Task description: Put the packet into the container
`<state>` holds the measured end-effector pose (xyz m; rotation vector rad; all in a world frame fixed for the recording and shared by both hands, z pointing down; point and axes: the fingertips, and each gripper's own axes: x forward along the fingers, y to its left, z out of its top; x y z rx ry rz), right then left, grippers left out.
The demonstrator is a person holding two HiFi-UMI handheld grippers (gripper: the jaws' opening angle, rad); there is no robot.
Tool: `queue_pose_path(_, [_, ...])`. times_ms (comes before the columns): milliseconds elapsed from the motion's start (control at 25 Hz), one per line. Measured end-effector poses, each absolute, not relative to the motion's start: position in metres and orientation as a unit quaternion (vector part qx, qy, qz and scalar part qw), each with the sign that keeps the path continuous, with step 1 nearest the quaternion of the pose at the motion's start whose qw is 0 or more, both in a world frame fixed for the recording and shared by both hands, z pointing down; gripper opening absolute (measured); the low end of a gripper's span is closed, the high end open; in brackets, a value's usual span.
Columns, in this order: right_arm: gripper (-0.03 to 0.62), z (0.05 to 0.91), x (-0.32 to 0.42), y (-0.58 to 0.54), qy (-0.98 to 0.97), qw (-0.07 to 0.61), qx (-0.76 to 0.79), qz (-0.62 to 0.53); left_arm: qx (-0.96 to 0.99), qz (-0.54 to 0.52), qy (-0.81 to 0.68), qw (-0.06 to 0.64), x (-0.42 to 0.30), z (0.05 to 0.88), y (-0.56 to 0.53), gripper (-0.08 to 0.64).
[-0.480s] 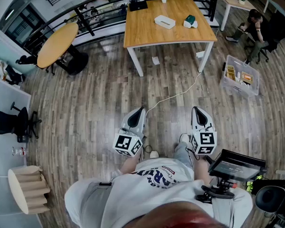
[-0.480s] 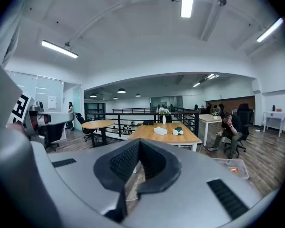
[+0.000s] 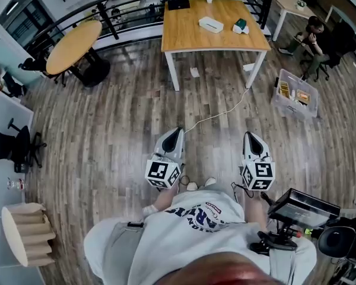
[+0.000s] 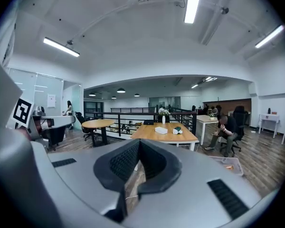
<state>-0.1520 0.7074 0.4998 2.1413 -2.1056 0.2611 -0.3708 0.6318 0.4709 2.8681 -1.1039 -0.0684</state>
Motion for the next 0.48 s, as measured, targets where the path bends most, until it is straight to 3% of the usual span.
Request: queue_pose_path(480, [0.009, 0.511, -0.132, 0.707, -0.726, 0.026, 0.681, 0.094, 0.942, -0.007, -0.334, -0.034, -0.335, 0.436, 0.651, 0.000])
